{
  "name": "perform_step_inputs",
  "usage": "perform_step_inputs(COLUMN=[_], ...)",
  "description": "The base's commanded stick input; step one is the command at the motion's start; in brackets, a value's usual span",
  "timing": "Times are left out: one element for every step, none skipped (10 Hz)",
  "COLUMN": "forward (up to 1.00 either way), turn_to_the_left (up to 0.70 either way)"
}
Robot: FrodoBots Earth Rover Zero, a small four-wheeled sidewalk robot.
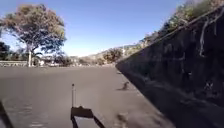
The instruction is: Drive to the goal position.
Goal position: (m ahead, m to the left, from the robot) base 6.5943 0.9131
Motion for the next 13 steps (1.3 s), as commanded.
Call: perform_step_inputs(forward=[1.0,1.0,1.0,1.0,1.0,1.0,1.0,1.0,1.0,1.0,1.0,1.0,1.0], turn_to_the_left=[0.0,0.0,0.0,0.0,0.0,0.0,0.0,0.0,0.0,0.0,0.0,0.0,0.0])
